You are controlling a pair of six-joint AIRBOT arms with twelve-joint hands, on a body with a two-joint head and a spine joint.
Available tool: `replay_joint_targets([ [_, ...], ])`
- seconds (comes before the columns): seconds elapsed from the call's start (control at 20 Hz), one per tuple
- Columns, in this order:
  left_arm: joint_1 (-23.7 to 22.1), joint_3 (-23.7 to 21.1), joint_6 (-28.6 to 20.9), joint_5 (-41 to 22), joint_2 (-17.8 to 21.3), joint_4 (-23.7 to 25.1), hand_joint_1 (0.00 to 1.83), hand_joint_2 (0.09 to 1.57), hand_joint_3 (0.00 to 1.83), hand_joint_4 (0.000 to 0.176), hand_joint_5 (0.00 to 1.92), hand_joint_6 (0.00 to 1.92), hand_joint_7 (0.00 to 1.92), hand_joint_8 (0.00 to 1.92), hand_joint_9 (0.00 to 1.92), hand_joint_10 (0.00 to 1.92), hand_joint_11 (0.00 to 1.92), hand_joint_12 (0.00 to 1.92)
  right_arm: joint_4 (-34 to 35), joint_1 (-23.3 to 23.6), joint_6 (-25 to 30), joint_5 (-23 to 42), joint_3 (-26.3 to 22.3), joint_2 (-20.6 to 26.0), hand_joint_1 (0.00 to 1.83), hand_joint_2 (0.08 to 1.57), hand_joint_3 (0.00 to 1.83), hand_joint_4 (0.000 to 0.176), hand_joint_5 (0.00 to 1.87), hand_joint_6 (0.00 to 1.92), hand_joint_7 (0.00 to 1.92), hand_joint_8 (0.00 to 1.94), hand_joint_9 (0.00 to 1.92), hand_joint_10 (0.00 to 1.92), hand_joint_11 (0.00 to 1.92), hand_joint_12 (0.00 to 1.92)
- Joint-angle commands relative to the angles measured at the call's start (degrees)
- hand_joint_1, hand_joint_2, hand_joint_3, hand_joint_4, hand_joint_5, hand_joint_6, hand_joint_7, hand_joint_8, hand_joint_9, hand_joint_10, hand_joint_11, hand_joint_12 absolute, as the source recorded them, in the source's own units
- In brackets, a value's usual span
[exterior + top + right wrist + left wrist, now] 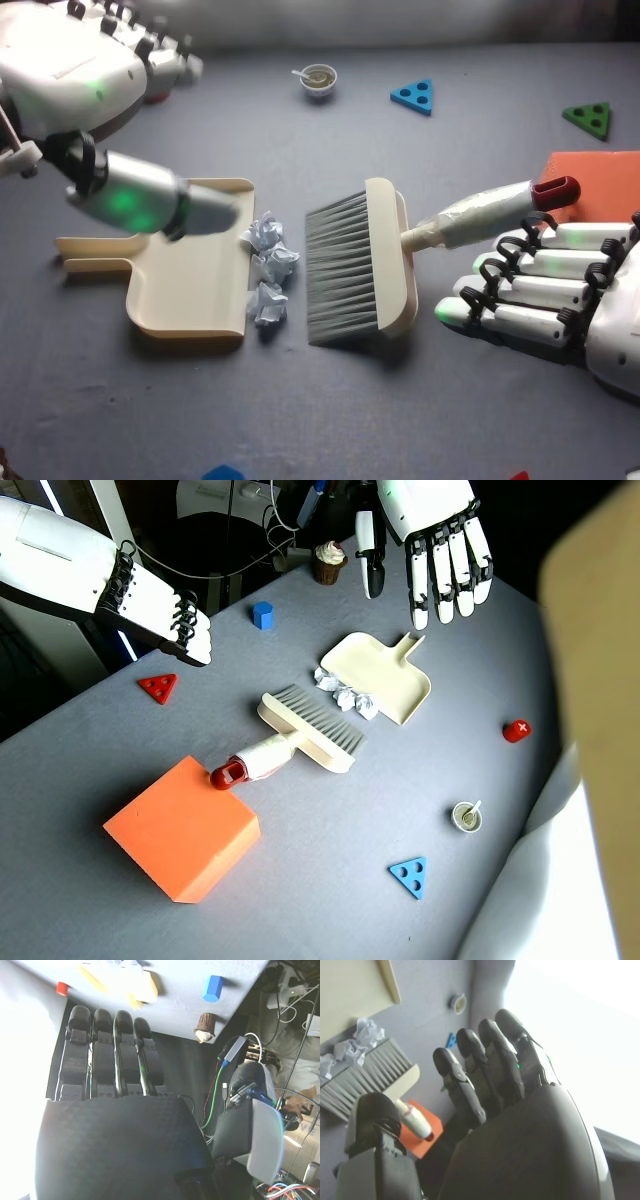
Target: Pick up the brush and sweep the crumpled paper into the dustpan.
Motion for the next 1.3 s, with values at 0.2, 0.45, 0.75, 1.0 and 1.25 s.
replay_joint_targets([
  [0.2,-0.74,-0.05,3.9,-3.19,-0.17,0.33,0.0,0.87,0.0,0.0,0.18,0.01,0.22,0.01,0.22,0.01,0.17,0.13,-0.68,0.26,-0.27,-5.62,-0.23,0.51,0.0,0.97,0.0,0.0,0.11,0.0,0.11,0.0,0.12,0.0,0.12,0.05],
  [0.45,-0.61,0.85,4.79,-1.15,-0.16,-1.26,0.0,0.96,0.01,0.0,0.13,0.0,0.18,0.0,0.18,0.0,0.15,0.1,-0.68,0.14,-0.59,-7.37,-0.15,0.51,0.0,0.98,0.01,0.0,0.13,0.01,0.14,0.01,0.14,0.01,0.14,0.05],
  [0.75,2.98,2.0,-0.44,-2.99,-0.53,4.09,0.47,1.05,0.02,0.0,0.13,0.0,0.18,0.0,0.22,0.01,0.22,0.12,-0.67,-0.03,-2.09,-10.54,-0.1,0.47,0.0,0.99,0.0,0.0,0.13,0.0,0.15,0.01,0.15,0.01,0.15,0.05],
  [1.0,6.06,3.04,-5.06,-4.28,-1.52,8.56,0.58,1.14,0.0,0.0,0.18,0.0,0.16,0.0,0.21,0.0,0.23,0.17,-0.63,-0.34,-2.85,-14.09,-0.12,0.52,0.0,0.99,0.0,0.0,0.13,0.0,0.13,0.0,0.13,0.0,0.13,0.04],
  [1.25,11.1,4.36,-13.99,-7.5,-3.18,14.23,0.63,1.18,0.0,0.058,0.37,0.01,0.22,0.0,0.2,0.0,0.0,0.63,0.69,-0.64,-7.28,-16.44,-0.47,0.45,0.0,1.0,0.01,0.0,0.13,0.0,0.13,0.0,0.13,0.0,0.14,0.03],
])
